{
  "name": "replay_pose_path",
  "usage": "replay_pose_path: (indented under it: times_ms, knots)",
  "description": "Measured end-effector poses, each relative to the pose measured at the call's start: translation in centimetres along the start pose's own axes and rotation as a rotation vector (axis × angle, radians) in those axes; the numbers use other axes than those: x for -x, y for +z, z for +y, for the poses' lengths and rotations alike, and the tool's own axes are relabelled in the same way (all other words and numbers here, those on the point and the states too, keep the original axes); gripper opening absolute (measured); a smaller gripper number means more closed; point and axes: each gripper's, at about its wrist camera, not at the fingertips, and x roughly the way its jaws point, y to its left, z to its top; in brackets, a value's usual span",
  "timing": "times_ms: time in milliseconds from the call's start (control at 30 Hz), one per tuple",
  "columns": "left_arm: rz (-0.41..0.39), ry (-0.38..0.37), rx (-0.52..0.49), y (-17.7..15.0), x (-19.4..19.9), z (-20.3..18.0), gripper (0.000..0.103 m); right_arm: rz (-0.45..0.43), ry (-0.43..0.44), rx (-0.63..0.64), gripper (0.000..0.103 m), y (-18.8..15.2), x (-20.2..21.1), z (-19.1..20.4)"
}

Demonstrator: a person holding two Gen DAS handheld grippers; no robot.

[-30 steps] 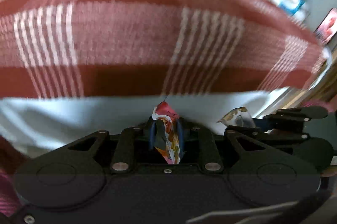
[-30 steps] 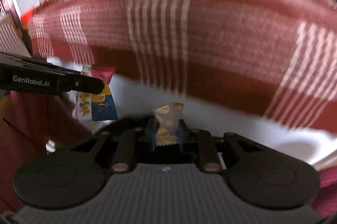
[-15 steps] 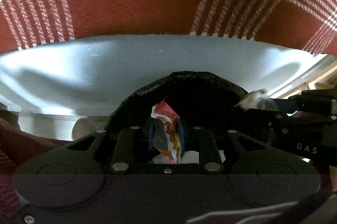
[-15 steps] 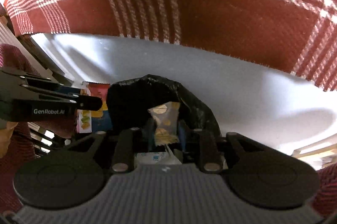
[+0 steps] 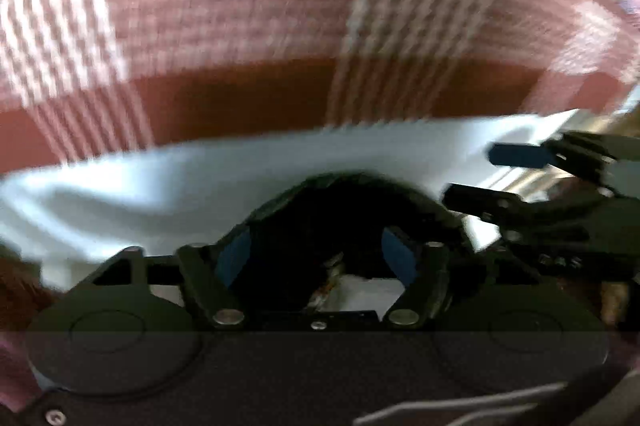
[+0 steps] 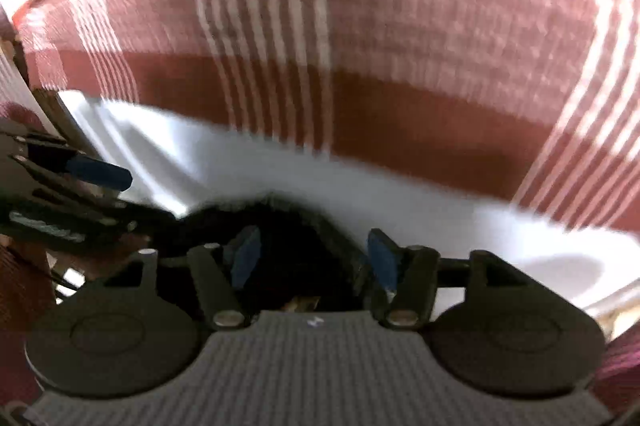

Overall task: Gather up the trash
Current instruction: 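Lower both wrappers into the black trash bag and open both grippers, then grasp the clear plastic bag with the left gripper while the right gripper grasps a white tissue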

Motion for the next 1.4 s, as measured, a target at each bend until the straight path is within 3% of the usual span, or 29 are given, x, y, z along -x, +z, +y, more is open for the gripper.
replay_pose_path:
  times_ms: [133, 267, 467, 533, 700, 867, 1033, 1200, 1267, 1333, 1400]
  knots:
    - [-0.15, -0.09, -0.064, 2.8, 5.4, 0.3, 0.09, -0.134, 0.026, 0.029, 0.08, 2.7, 4.4, -0.4]
    - [-0.3, -0.137, -0.047, 6.6, 8.7, 1.3, 0.094, -0.259, 0.022, 0.023, 0.082, 5.6, 7.9, -1.7]
    - [-0.431, -0.102, 0.026, 12.4, 9.3, 1.8, 0.095, -0.372, -0.102, 0.002, 0.082, 9.8, 9.1, -3.8]
    - [-0.457, -0.121, 0.062, 14.3, 8.8, 2.7, 0.096, -0.396, -0.126, -0.027, 0.082, 11.2, 9.1, -5.0]
    - [-0.441, -0.218, 0.259, 18.9, 5.3, 4.6, 0.096, -0.417, -0.18, -0.126, 0.082, 15.1, 8.0, -8.8]
    - [-0.449, -0.207, 0.425, 20.9, 1.6, 5.4, 0.097, -0.416, -0.191, -0.276, 0.05, 18.8, 5.2, -13.7]
    - [-0.382, -0.242, 0.553, 22.4, -2.0, 5.8, 0.098, -0.406, -0.158, -0.278, 0.049, 21.7, 2.5, -15.0]
    - [-0.398, -0.262, 0.624, 22.7, -4.3, 5.9, 0.098, -0.349, -0.154, -0.26, 0.048, 23.4, -0.8, -14.9]
    - [-0.418, -0.266, 0.608, 22.7, -4.6, 5.8, 0.095, -0.326, -0.164, -0.254, 0.046, 23.7, -1.9, -14.7]
    - [-0.424, -0.256, 0.576, 22.7, -4.5, 5.6, 0.072, -0.314, -0.182, -0.243, 0.045, 23.8, -2.8, -14.6]
    - [-0.436, -0.223, 0.533, 22.4, -4.0, 5.1, 0.067, -0.322, -0.185, -0.239, 0.042, 23.9, -3.0, -14.5]
